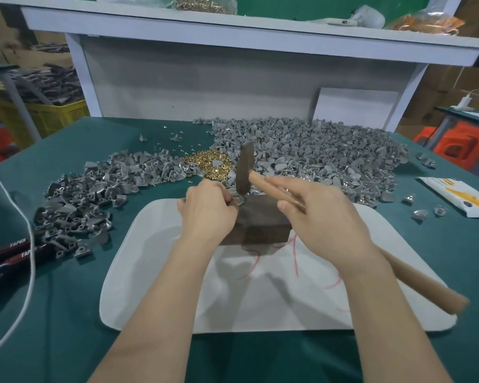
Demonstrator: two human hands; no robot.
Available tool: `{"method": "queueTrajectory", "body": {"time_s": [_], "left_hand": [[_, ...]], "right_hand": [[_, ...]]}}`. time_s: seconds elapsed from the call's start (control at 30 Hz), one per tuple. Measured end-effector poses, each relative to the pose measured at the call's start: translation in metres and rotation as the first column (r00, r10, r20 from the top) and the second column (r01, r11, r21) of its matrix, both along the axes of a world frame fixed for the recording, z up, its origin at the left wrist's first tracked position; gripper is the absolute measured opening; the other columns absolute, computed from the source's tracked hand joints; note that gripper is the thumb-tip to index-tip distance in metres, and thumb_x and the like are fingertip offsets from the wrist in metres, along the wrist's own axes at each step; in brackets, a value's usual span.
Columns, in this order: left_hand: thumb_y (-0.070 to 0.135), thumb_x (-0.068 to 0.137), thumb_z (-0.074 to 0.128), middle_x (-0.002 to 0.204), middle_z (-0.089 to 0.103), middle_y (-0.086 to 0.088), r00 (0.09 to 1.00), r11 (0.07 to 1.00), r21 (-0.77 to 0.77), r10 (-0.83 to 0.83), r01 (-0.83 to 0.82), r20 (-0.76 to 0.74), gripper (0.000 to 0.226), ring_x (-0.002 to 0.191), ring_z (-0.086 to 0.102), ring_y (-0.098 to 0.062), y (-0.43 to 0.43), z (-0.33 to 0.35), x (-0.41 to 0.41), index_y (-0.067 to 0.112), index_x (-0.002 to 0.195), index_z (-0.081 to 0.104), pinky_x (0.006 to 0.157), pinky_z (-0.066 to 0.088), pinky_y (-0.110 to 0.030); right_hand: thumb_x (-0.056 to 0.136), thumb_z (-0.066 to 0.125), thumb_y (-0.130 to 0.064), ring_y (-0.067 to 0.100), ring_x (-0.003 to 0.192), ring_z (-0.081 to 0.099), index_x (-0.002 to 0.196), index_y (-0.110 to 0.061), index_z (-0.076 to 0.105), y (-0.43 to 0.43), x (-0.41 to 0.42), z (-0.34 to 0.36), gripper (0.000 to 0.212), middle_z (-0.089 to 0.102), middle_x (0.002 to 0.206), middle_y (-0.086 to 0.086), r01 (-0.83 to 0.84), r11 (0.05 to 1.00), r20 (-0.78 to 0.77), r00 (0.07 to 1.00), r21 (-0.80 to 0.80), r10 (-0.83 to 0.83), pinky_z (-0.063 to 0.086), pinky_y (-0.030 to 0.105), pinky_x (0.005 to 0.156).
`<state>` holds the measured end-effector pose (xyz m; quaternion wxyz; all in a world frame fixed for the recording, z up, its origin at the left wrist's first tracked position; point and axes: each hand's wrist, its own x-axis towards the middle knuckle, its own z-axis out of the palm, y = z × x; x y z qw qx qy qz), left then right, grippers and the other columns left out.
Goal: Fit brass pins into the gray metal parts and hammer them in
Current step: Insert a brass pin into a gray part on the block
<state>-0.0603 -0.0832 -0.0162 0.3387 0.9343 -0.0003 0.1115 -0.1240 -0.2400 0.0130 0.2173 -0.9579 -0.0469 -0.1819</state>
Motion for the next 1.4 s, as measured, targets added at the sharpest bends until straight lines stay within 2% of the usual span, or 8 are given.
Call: {"method": "queueTrajectory", "body": {"time_s": [0.13,0.23,0.53,0.67,0.87,1.1,1.27,1.4], "left_hand": [[0.021,0.085,0.062,0.101,0.066,-0.004,1.000,1.000,0.000,0.010,-0.010,0.023,0.012,0.106,0.053,-0.032,-0.001,-0.002,0.001,0.017,0.077,0.068,0.087,0.039,-0.036],[0.021,0.086,0.062,0.108,0.062,-0.002,1.000,1.000,0.003,0.006,-0.006,0.002,0.015,0.110,0.051,-0.031,0.000,-0.002,0.001,0.021,0.071,0.063,0.091,0.037,-0.037],[0.021,0.087,0.062,0.094,0.065,0.003,0.999,1.000,-0.002,-0.023,0.023,-0.042,0.017,0.108,0.054,-0.029,0.000,0.002,0.000,0.028,0.071,0.058,0.092,0.041,-0.038],[0.026,0.086,0.065,0.096,0.068,0.006,0.995,0.990,-0.118,-0.089,0.083,-0.054,0.014,0.109,0.056,-0.023,0.000,0.006,-0.001,0.030,0.075,0.058,0.101,0.039,-0.041],[0.024,0.088,0.064,0.100,0.069,0.004,0.989,0.983,-0.124,-0.140,0.132,-0.055,0.018,0.110,0.056,-0.022,-0.001,0.007,-0.003,0.032,0.072,0.058,0.101,0.039,-0.043],[0.027,0.088,0.063,0.099,0.067,0.008,0.992,0.992,-0.046,-0.119,0.117,-0.041,0.017,0.112,0.054,-0.023,-0.003,0.003,-0.001,0.032,0.072,0.058,0.099,0.038,-0.039],[0.029,0.086,0.063,0.101,0.066,0.006,0.994,0.994,0.018,-0.110,0.110,-0.025,0.012,0.112,0.051,-0.025,-0.006,0.001,0.001,0.033,0.076,0.059,0.089,0.032,-0.034],[0.029,0.086,0.061,0.105,0.066,0.004,0.994,0.993,0.034,-0.111,0.112,-0.019,0.006,0.114,0.050,-0.027,-0.006,0.000,0.002,0.033,0.085,0.065,0.091,0.033,-0.035]], "right_hand": [[0.091,0.056,-0.023,0.016,0.104,0.062,0.129,-0.047,0.050,-0.001,-0.001,0.005,0.046,0.065,0.118,-0.015,-0.008,0.990,0.169,0.986,0.140,-0.016,0.049,0.034,0.092],[0.091,0.055,-0.023,0.015,0.110,0.060,0.128,-0.049,0.050,0.000,0.002,0.001,0.046,0.062,0.123,-0.018,-0.058,0.996,-0.008,0.998,0.061,0.059,0.047,0.036,0.096],[0.092,0.054,-0.021,0.012,0.082,0.052,0.126,-0.039,0.053,-0.012,0.021,-0.014,0.039,0.057,0.087,-0.013,0.065,0.956,0.076,0.993,0.285,-0.090,0.033,0.020,0.067],[0.092,0.055,-0.030,0.014,0.068,0.048,0.121,-0.029,0.057,-0.027,0.036,-0.032,0.029,0.054,0.081,-0.009,0.198,0.901,-0.110,0.980,0.386,-0.168,0.036,0.023,0.066],[0.088,0.055,-0.043,0.014,0.032,0.042,0.101,-0.027,0.059,-0.032,0.044,-0.050,0.021,0.054,0.063,0.003,0.354,0.814,-0.316,0.923,0.462,-0.222,0.027,0.015,0.033],[0.090,0.054,-0.039,0.028,0.095,0.058,0.103,-0.026,0.066,-0.028,0.043,-0.045,0.022,0.064,0.100,0.006,0.389,0.919,-0.182,0.910,0.068,-0.372,0.040,0.028,0.068],[0.088,0.062,-0.026,0.021,0.090,0.057,0.096,-0.022,0.070,0.007,0.045,-0.027,0.012,0.057,0.095,0.001,0.129,0.975,0.103,0.983,0.180,-0.149,0.043,0.029,0.081],[0.090,0.057,-0.026,0.026,0.093,0.058,0.096,-0.017,0.068,0.035,0.053,-0.027,0.015,0.059,0.102,0.008,0.050,0.998,-0.003,0.999,0.032,-0.050,0.047,0.038,0.085]]}}
